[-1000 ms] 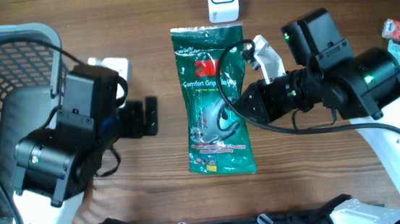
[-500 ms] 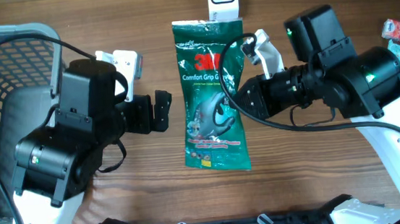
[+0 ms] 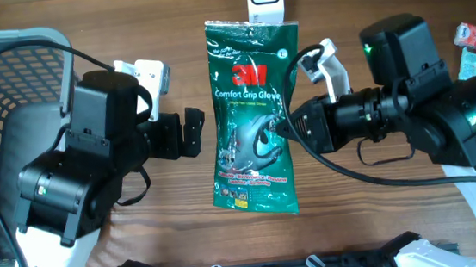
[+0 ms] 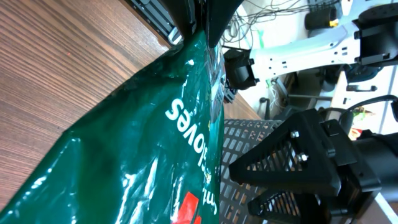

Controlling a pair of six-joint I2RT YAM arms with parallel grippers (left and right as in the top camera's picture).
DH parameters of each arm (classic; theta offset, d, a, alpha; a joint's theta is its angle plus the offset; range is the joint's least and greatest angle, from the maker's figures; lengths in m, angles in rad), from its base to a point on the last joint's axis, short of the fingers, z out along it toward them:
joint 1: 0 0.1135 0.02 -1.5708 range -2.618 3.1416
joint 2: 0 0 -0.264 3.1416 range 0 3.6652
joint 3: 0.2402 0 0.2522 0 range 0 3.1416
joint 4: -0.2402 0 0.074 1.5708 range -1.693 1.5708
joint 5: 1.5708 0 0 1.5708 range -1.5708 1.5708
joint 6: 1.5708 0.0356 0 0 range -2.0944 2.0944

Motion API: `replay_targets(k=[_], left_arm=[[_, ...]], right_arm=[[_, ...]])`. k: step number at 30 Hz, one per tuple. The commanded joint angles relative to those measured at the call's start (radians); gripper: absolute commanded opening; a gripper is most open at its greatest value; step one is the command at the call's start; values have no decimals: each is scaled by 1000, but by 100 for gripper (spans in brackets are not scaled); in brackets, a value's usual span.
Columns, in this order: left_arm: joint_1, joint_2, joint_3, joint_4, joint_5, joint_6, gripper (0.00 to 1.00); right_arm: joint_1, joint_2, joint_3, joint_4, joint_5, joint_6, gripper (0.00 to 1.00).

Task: Scan the item barcode
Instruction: 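Hold the glove pack with the right gripper and grasp it with the left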

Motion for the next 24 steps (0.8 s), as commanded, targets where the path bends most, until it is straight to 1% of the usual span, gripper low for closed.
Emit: replay_targets(k=[1, 6, 11, 15, 20, 21, 24], left_arm=[[3, 2, 5, -1, 19, -2, 100], [3, 2, 5, -1, 19, -2, 100], [3, 2, 5, -1, 19, -2, 100], [3, 2, 5, -1, 19, -2, 100], [3, 2, 5, -1, 19, -2, 100], [3, 2, 5, 4, 26, -2, 100], [3, 2, 5, -8, 151, -2, 100]], right_arm=[[-3, -12, 2, 6, -26, 11, 5], [-3, -12, 1, 20, -22, 4, 5], [-3, -12, 1, 21, -19, -41, 4], [-3, -10, 1, 22, -21, -41, 5], [-3, -5, -4, 46, -80, -41, 4], [-3, -4, -10, 57, -79, -41, 5], [-3, 3, -68, 120, -108, -42, 4]])
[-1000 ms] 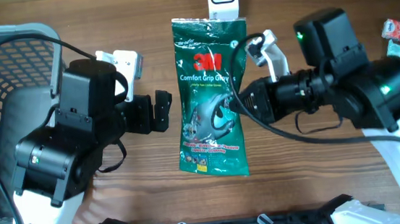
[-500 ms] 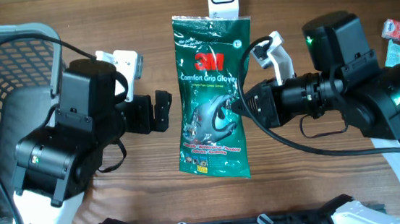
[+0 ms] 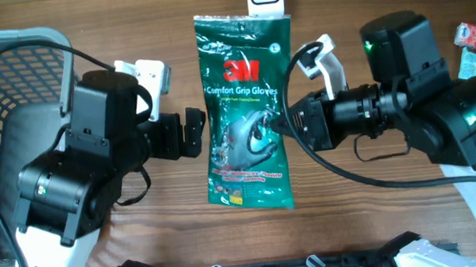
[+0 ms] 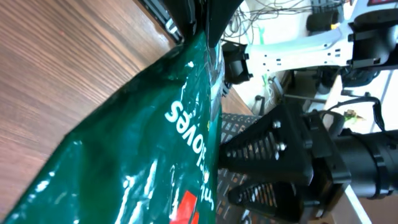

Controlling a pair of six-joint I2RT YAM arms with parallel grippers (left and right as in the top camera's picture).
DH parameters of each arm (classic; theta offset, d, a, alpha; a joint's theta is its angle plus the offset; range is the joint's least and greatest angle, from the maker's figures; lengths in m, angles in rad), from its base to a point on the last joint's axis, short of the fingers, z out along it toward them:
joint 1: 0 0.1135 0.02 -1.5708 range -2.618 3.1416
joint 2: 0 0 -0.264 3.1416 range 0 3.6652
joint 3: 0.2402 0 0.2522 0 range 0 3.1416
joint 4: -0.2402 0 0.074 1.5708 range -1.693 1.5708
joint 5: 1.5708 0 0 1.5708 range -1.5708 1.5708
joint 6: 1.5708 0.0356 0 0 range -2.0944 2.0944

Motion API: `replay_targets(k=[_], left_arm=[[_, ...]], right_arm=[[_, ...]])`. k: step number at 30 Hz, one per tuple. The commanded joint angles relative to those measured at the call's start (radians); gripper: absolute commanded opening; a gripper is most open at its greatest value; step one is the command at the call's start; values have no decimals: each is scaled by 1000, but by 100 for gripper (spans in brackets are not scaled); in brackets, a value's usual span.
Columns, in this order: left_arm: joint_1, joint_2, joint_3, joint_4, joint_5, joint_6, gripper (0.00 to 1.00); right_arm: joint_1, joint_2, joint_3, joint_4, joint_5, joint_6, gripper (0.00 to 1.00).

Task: Scan the item barcode
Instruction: 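Hold the glove pack with the right gripper and grasp it with the left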

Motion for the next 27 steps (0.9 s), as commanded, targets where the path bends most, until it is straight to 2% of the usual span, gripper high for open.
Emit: replay_targets(k=[1, 4, 6, 10, 13, 20, 27], left_arm=[[3, 2, 5, -6, 125, -2, 100], [3, 2, 5, 40, 126, -2, 100], [3, 2, 5, 44, 151, -3, 100], [3, 6, 5, 84, 354, -10, 100], [3, 4, 5, 122, 377, -32, 100], [3, -15, 5, 239, 404, -94, 100], [3, -20, 5, 332, 453, -108, 98]], right_arm=[[-3, 3, -72, 63, -82, -21, 4], [-3, 5, -142, 146, -96, -26, 4], [-3, 8, -173, 192, -153, -90, 4], [-3, 10, -197, 267, -318, -282, 4], [-18, 10, -197, 306, -344, -314, 4], [-136, 24, -198, 308, -488, -493, 4], [-203, 112, -198, 297, -551, -532, 4]])
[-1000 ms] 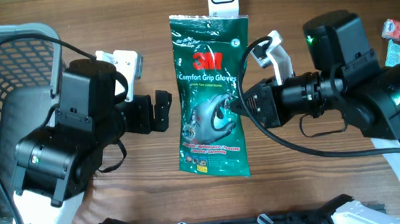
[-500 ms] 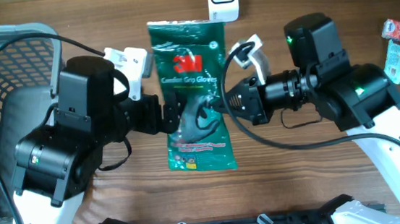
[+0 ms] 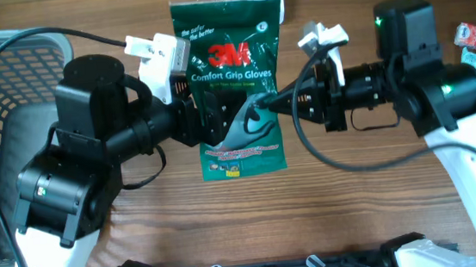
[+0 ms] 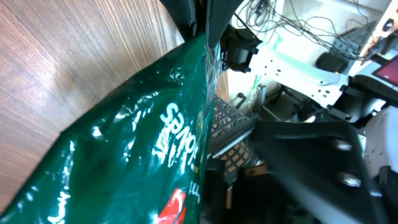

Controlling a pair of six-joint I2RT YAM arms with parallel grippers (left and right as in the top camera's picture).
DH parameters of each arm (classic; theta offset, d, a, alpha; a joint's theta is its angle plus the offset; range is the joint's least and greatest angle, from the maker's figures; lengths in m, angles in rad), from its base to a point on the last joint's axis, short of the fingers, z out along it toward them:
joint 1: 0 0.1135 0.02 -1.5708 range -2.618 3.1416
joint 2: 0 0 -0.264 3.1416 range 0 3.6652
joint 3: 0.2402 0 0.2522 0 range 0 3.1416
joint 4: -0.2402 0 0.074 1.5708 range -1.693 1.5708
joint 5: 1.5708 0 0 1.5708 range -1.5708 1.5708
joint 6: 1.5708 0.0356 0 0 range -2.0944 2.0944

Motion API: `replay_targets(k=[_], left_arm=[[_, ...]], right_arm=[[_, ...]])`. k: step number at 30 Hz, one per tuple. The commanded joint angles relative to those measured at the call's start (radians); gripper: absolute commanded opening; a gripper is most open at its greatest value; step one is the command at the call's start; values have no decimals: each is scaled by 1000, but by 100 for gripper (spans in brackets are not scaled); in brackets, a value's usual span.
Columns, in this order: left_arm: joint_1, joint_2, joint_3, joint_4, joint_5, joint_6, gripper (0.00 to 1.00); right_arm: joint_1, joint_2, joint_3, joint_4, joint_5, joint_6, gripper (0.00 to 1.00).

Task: Scan the item barcode
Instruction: 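Hold the glove pack with the right gripper and grasp it with the left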

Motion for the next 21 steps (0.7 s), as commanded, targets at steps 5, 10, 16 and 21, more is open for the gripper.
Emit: replay_targets(k=[5, 10, 16, 21], left_arm=[[3, -13, 5, 40, 57, -17, 90], [3, 5, 5, 59, 58, -17, 74], [3, 32, 5, 92, 105, -18, 24], [3, 46, 5, 130, 147, -52, 4]], right_arm=[[-18, 123, -2, -83, -215, -200, 4], [-18, 131, -2, -90, -261, -210, 4], [-18, 131, -2, -131, -257, -211, 4], [-18, 131, -2, -140, -167, -205, 51]])
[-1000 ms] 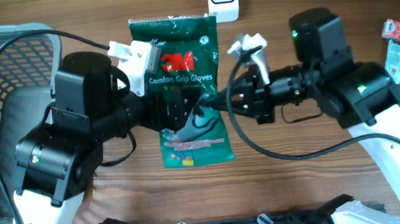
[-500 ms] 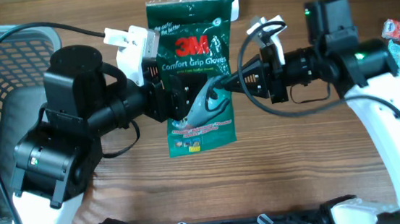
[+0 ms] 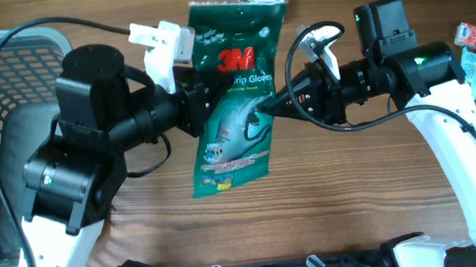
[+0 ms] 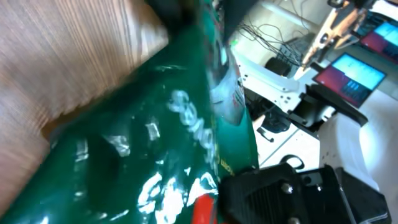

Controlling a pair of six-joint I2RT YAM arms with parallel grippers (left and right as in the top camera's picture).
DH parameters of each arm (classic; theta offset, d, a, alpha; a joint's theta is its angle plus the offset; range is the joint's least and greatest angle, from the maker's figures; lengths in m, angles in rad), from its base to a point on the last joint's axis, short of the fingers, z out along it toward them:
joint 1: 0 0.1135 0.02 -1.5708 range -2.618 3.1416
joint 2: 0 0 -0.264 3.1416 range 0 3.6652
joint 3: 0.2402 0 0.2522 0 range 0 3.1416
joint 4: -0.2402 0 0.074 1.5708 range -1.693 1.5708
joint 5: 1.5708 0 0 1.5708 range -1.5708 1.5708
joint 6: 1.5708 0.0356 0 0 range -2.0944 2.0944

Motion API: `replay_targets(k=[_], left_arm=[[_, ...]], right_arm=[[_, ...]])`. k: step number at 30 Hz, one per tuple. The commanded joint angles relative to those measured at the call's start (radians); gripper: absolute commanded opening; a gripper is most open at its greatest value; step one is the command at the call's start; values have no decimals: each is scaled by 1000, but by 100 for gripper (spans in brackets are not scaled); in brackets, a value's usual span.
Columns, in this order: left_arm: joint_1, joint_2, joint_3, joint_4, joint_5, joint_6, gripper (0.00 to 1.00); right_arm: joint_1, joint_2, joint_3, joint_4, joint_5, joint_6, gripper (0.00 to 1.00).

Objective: Scan the item barcode

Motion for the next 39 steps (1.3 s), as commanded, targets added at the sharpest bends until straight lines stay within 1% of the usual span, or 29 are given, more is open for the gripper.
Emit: replay_targets(k=[1, 3, 5, 6, 7, 8, 10, 11, 15, 16, 17, 18, 21, 23, 25, 29, 32, 36, 39], left_arm=[[3, 13, 5, 37, 61, -63, 4], [12, 13, 5, 58, 43, -146, 4], [35, 13, 5, 60, -11, -271, 4], [51, 13, 5, 56, -48, -349, 4], [71, 15, 5, 48, -84, -439, 4], [92, 17, 5, 36, -117, -538, 4], [137, 25, 5, -6, -171, -727, 4], [167, 31, 5, -51, -198, -854, 4], [230, 48, 5, -103, -243, -1089, 4], [240, 52, 5, -105, -246, -1190, 4], [243, 56, 5, -104, -246, -1337, 4], [243, 57, 5, -104, -246, -1417, 4], [236, 60, 5, -109, -258, -1584, 4], [235, 63, 5, -109, -257, -1651, 4], [235, 66, 5, -118, -257, -1709, 4], [235, 69, 5, -164, -253, -1810, 4], [235, 69, 5, -238, -255, -1884, 4], [235, 71, 5, -278, -288, -1906, 4], [235, 71, 5, -286, -286, -1905, 4]], right_arm=[[2, 2, 2, 0, 92, -2, 70], [2, 2, 2, 20, 244, 63, 99], [2, 2, 2, 53, 436, 126, 100], [2, 2, 2, 67, 513, 148, 100], [2, 2, 2, 88, 631, 191, 100], [2, 2, 2, 100, 701, 227, 100], [2, 2, 2, 114, 768, 269, 100], [2, 2, 2, 116, 769, 272, 100], [2, 2, 2, 112, 769, 294, 100], [3, -1, 2, 109, 764, 293, 100], [2, -12, 2, 104, 736, 291, 100], [3, -24, 3, 100, 709, 290, 100], [4, -79, 3, 89, 622, 253, 100], [14, -131, 3, 88, 602, 207, 100], [32, -190, 3, 94, 625, 164, 99], [87, -283, 3, 135, 726, 164, 99], [133, -327, 3, 166, 733, 163, 99], [198, -372, 3, 190, 810, 160, 100], [252, -382, 3, 204, 917, 161, 100]])
